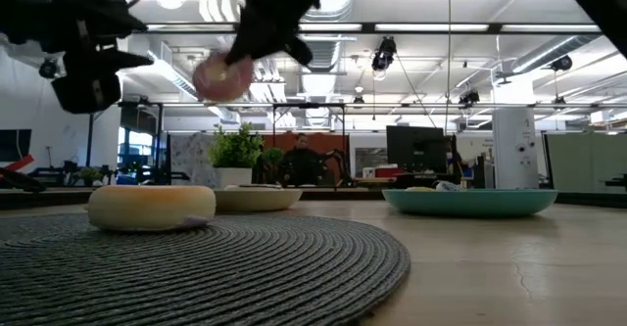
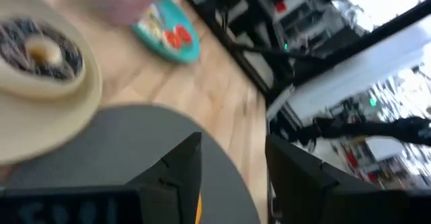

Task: Pick & Place donuts
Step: Put the large pink donut on the brown plate

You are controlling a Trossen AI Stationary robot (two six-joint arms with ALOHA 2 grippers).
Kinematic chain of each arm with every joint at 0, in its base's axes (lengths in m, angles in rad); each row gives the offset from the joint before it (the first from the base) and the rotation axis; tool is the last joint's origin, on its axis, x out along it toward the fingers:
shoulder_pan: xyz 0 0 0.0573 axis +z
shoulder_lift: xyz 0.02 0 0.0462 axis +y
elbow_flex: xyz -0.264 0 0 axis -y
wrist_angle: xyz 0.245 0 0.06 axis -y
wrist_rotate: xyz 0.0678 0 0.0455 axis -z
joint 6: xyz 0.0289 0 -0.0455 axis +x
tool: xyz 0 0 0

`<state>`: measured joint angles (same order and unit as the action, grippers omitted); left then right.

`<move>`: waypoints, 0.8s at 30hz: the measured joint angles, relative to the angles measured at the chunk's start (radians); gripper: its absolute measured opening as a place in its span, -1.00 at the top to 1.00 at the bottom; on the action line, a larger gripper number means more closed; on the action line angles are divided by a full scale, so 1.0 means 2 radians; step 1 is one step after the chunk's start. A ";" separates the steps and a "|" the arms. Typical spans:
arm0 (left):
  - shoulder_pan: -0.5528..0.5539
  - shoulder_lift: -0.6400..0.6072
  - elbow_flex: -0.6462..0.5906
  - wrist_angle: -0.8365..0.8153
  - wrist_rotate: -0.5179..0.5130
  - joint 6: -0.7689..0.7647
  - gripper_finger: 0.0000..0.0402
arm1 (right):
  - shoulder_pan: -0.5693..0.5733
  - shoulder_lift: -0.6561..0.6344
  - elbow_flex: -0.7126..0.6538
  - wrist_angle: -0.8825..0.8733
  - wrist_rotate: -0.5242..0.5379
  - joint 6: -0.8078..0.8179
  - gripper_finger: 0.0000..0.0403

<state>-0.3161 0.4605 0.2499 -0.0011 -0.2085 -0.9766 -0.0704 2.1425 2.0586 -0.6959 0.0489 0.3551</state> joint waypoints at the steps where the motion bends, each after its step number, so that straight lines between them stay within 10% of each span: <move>1: 0.000 -0.002 0.004 0.000 -0.009 0.005 0.32 | -0.011 0.008 0.000 0.006 -0.006 0.014 0.86; 8: -0.001 -0.004 0.027 -0.013 -0.020 0.018 0.32 | -0.059 0.090 0.012 0.041 -0.078 0.076 0.86; 24: -0.002 -0.004 0.046 -0.055 -0.020 0.023 0.32 | -0.088 0.160 0.066 0.020 -0.062 0.090 0.86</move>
<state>-0.3199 0.4526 0.3420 -0.1106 -0.2485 -0.9298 -0.2468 2.4630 2.1899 -0.6562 -0.0761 0.5352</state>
